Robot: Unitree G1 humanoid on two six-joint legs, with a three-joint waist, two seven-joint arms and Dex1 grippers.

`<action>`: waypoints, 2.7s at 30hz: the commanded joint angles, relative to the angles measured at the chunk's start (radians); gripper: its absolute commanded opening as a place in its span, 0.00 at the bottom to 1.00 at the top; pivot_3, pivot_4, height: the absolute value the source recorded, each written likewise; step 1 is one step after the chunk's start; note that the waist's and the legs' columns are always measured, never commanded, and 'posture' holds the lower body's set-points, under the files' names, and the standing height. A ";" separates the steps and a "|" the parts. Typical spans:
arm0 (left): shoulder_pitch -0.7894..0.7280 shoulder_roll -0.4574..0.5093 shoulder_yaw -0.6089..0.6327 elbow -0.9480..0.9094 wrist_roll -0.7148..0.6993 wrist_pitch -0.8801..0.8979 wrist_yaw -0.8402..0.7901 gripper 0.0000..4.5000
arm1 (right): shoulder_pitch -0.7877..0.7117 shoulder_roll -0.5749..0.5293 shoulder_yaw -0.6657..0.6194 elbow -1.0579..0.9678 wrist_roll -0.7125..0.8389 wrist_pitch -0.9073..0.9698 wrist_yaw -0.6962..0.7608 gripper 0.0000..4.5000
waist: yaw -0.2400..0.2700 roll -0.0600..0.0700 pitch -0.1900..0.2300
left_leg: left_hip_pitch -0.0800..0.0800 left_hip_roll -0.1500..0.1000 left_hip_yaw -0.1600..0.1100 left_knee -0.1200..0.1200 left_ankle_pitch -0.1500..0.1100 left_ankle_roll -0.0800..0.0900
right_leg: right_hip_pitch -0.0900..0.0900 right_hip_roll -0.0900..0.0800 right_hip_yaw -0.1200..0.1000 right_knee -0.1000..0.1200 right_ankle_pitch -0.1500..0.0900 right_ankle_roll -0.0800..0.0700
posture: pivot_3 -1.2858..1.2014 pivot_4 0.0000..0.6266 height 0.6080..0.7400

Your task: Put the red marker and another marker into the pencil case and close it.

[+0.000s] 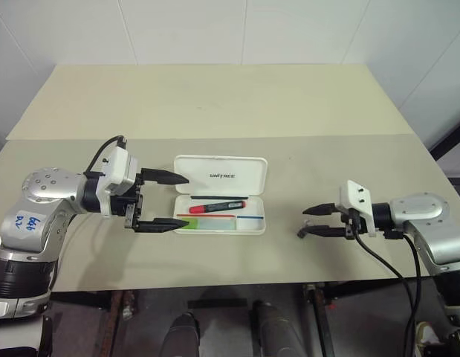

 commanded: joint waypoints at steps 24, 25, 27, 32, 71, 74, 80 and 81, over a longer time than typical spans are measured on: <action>-0.009 -0.010 0.010 -0.018 -0.012 -0.004 0.025 1.00 | -0.283 0.061 0.197 0.458 -0.226 -0.410 0.193 0.86 | -0.003 0.001 0.000 | 0.001 0.000 0.000 0.001 0.000 0.000 | 0.000 0.000 0.000 0.003 0.000 0.000 | 0.52 0.24 1.00; -0.010 -0.011 0.010 -0.018 -0.012 -0.004 0.026 1.00 | -0.289 0.061 0.204 0.478 -0.235 -0.430 0.196 0.78 | -0.004 0.000 0.000 | 0.001 0.000 0.000 0.002 0.000 0.000 | 0.001 0.000 0.000 0.003 0.000 0.000 | 0.52 0.24 1.00; -0.010 -0.010 0.010 -0.020 -0.013 -0.003 0.027 1.00 | -0.298 0.060 0.216 0.510 -0.245 -0.457 0.204 0.63 | -0.008 -0.001 0.000 | 0.002 0.000 0.000 0.003 0.000 0.000 | 0.003 0.000 0.000 0.003 0.001 0.000 | 0.52 0.24 1.00; -0.010 -0.008 0.011 -0.025 -0.013 0.003 0.032 1.00 | -0.313 0.052 0.239 0.553 -0.254 -0.504 0.219 0.29 | -0.023 -0.003 -0.001 | 0.007 0.000 0.000 0.004 0.004 0.000 | 0.009 0.000 0.000 -0.001 0.006 -0.002 | 0.52 0.24 1.00; 0.007 0.001 0.004 0.009 0.011 -0.036 -0.012 1.00 | -0.225 0.247 0.248 -0.139 -0.117 0.220 -0.140 0.08 | -0.023 -0.002 0.001 | 0.003 0.000 0.000 -0.012 0.001 -0.003 | -0.004 0.000 0.000 0.005 0.000 0.006 | 0.52 0.24 1.00; 0.008 -0.002 0.005 0.007 0.010 -0.036 -0.008 1.00 | -0.232 0.254 0.256 -0.134 -0.117 0.232 -0.141 0.08 | -0.022 -0.002 0.001 | 0.003 0.000 -0.001 -0.012 0.001 -0.003 | -0.004 0.000 0.000 0.005 0.000 0.006 | 0.52 0.24 1.00; 0.011 -0.006 0.006 0.001 0.009 -0.035 0.001 1.00 | -0.238 0.255 0.267 -0.147 -0.110 0.267 -0.127 0.08 | -0.020 -0.002 0.001 | 0.002 0.000 -0.001 -0.012 0.001 -0.003 | -0.004 0.000 -0.001 0.005 0.001 0.007 | 0.52 0.24 1.00; 0.010 -0.006 0.005 0.002 0.010 -0.036 0.001 1.00 | -0.239 0.255 0.269 -0.150 -0.108 0.274 -0.125 0.08 | -0.020 -0.002 0.001 | 0.002 0.000 -0.001 -0.012 0.001 -0.003 | -0.004 0.000 -0.001 0.005 0.001 0.008 | 0.52 0.24 1.00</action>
